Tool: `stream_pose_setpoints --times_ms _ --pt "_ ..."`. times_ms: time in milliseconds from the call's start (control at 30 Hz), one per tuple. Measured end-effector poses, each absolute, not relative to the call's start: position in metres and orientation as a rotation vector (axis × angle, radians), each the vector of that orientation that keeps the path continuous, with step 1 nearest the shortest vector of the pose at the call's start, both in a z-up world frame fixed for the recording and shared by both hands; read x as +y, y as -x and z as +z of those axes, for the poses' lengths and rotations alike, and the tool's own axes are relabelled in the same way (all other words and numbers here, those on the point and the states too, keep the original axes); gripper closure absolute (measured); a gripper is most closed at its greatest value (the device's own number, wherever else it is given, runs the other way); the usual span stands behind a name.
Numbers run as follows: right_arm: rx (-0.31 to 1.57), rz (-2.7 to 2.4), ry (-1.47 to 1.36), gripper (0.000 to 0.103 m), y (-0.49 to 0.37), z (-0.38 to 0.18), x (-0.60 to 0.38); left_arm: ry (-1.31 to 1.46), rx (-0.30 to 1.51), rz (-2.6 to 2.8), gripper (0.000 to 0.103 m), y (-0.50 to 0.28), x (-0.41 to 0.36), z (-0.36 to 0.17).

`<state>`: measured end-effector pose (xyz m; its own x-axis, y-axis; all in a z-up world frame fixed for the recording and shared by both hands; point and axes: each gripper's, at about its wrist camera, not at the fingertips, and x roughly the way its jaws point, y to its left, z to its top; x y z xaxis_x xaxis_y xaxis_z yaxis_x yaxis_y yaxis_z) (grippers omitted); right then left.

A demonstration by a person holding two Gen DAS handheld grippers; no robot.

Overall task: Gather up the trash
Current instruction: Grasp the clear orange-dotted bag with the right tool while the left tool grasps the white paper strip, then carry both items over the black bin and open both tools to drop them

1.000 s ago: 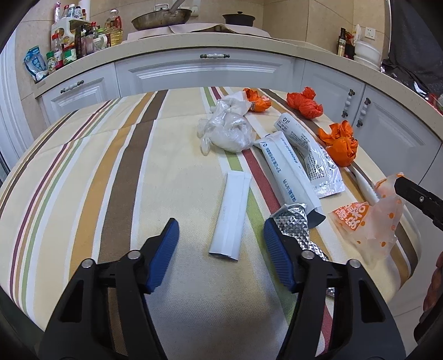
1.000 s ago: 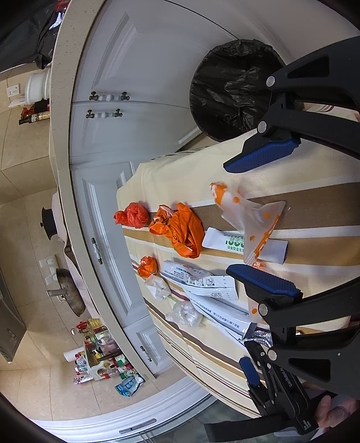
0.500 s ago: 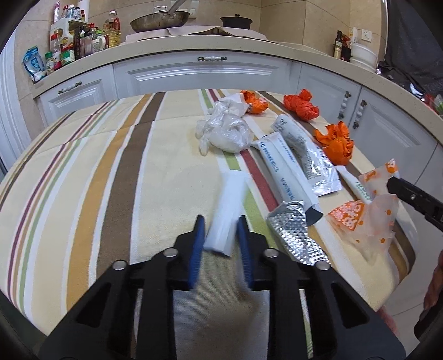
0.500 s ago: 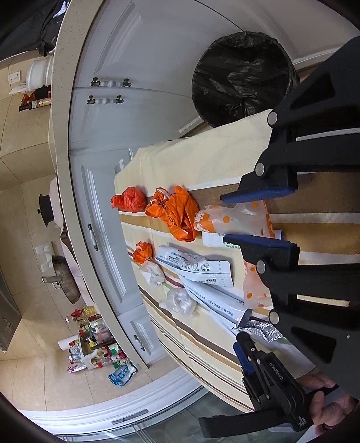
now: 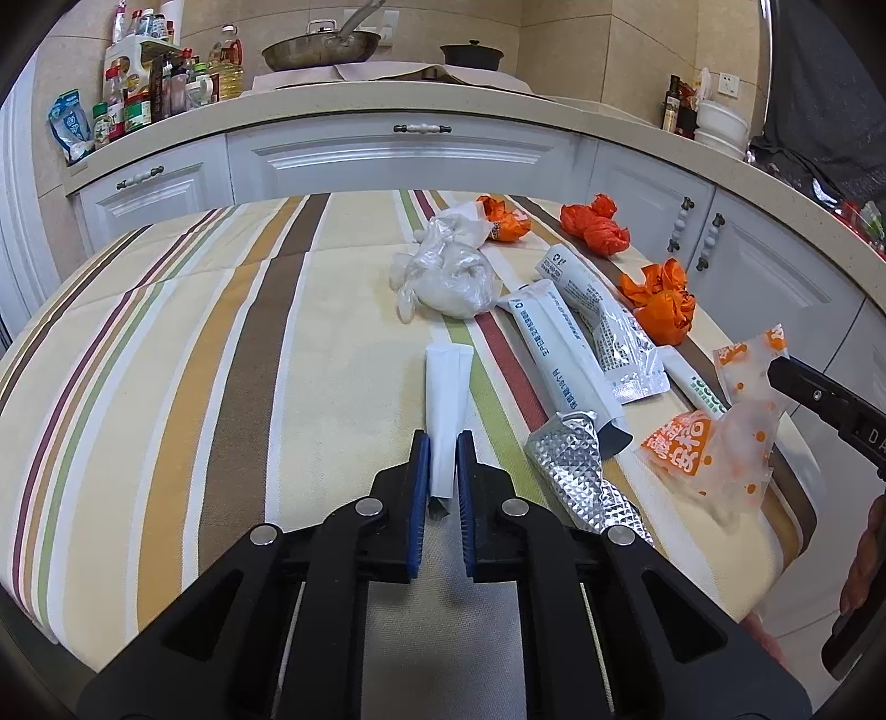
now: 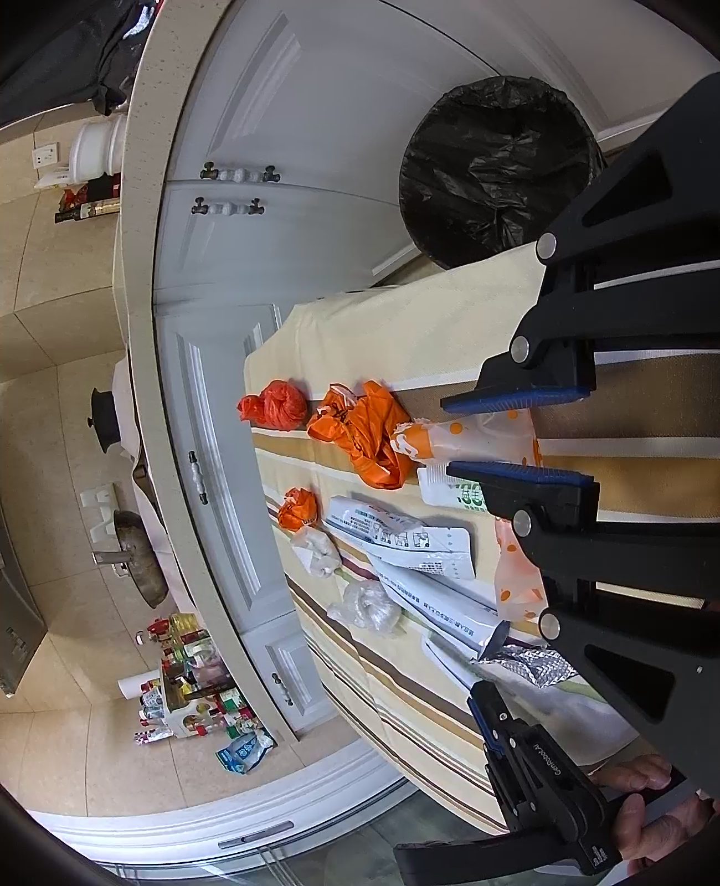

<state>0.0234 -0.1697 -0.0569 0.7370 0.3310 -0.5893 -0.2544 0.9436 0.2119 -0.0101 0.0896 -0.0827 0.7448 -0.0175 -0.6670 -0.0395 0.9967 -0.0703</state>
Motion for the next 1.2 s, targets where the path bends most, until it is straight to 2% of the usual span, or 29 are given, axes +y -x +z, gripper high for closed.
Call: stream_pose_setpoints --times_ms 467,833,1200 --pt "0.594 0.229 -0.097 0.085 -0.021 -0.040 -0.199 0.069 0.638 -0.086 0.093 0.006 0.058 -0.042" --pt "0.551 0.024 -0.095 0.085 -0.024 -0.038 -0.277 -0.014 0.599 -0.296 0.093 -0.036 -0.040 -0.022" --pt "0.558 -0.066 -0.097 0.085 -0.042 -0.052 -0.332 -0.112 0.657 -0.426 0.093 -0.066 -0.150 -0.043"
